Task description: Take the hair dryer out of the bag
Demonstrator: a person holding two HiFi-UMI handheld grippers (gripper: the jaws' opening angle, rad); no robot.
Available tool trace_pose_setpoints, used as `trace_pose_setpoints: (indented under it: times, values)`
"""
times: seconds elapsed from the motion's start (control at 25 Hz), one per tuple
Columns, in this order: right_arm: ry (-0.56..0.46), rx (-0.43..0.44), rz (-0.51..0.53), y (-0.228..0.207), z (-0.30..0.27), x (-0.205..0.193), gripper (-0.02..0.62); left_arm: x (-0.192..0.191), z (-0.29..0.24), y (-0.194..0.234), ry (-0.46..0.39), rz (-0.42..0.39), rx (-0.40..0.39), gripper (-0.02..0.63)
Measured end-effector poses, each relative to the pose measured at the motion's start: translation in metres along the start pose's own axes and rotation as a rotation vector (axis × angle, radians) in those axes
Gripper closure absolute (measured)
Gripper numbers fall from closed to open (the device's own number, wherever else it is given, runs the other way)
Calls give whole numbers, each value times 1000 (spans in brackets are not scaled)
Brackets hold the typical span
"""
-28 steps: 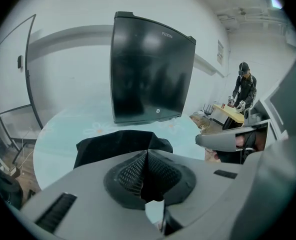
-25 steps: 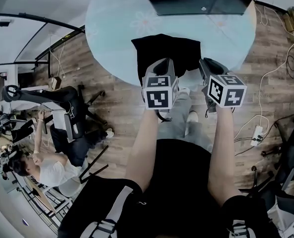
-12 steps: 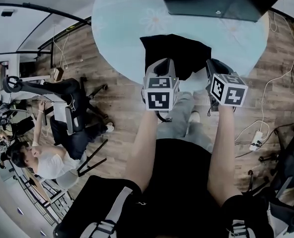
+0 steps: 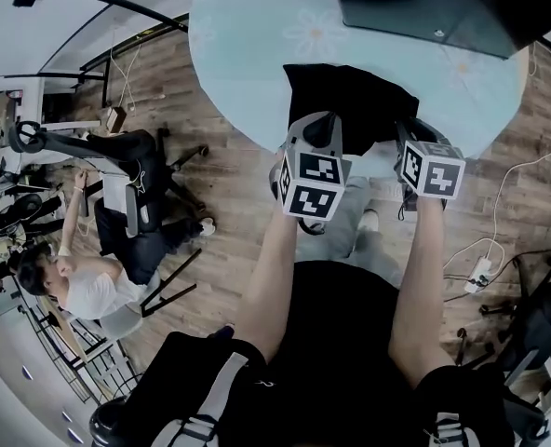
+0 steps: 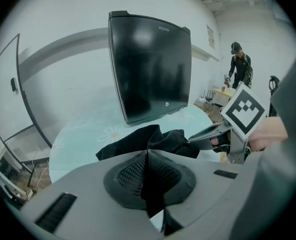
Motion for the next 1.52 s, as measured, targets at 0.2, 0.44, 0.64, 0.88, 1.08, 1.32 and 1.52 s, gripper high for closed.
trace_pose_setpoints:
  times: [0.2,0.44,0.64,0.88,1.08,1.32,1.52]
  values:
    - [2,38,11,10,-8,1,430,-2,1,10,2,31,27,586]
    - [-21,33,-36,6,-14,10,411,-5,-1,19,7,67,37,586]
    - [-41,-26,-65,-5,-21,15,416,-11,-7,27,26,97,30,586]
    - [-103,11,-174,-6,-26,22,459,-28,-9,30,25,127,-26,584]
    - [-100,13,-220,-18,-26,27,486,-27,0,28,-54,136,-77,562]
    - [-74,18,-223,-20,-32,31,532,-50,22,53,-83,112,-32,502]
    - [-20,44,-212,-23,-33,36,546,-84,26,82,9,118,4,466]
Point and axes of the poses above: the fingertips, and each gripper's own axes: z backward along the fingers, y to its left, x out of its top, the point moved 4 cm from there along z, backward along the fingers, and after that the axes turned 6 degrees about z, right-handed, at the moved point
